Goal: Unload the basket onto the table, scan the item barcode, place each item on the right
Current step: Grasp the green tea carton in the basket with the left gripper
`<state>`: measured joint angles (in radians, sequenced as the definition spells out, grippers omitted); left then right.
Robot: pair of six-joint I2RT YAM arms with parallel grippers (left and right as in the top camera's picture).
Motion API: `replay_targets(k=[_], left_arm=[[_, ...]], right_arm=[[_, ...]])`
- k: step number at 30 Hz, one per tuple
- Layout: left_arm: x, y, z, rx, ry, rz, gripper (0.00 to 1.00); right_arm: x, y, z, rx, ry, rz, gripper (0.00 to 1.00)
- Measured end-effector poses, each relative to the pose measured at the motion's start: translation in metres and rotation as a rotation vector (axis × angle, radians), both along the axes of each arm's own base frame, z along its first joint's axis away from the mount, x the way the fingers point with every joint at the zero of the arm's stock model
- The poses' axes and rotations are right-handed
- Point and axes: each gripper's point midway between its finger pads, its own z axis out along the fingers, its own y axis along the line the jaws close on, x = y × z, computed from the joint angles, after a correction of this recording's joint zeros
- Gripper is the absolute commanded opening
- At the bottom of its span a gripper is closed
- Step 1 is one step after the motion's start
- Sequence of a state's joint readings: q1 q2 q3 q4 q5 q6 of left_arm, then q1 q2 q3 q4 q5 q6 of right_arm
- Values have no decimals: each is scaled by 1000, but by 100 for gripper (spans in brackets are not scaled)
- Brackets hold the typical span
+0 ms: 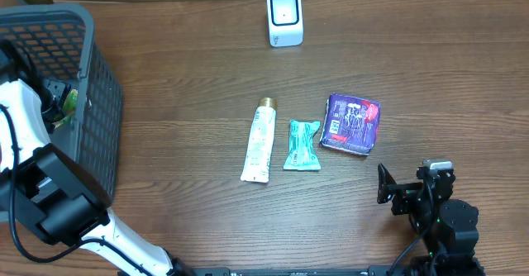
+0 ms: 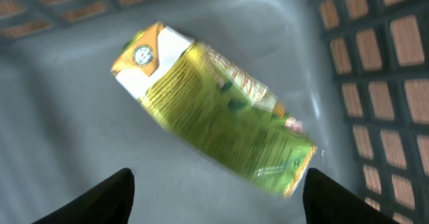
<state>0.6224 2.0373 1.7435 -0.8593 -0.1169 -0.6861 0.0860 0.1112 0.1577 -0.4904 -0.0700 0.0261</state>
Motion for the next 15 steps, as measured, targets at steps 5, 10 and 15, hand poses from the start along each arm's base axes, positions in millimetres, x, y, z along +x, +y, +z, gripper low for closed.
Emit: replay_targets(k=[5, 10, 15], left_arm=[[3, 4, -30, 27, -37, 18, 81], [3, 9, -43, 63, -50, 36, 73], [0, 9, -50, 68, -50, 41, 15]], right_arm=[[0, 0, 0, 0, 0, 0, 100], [0, 0, 0, 0, 0, 0, 100], [0, 0, 0, 0, 0, 0, 100]])
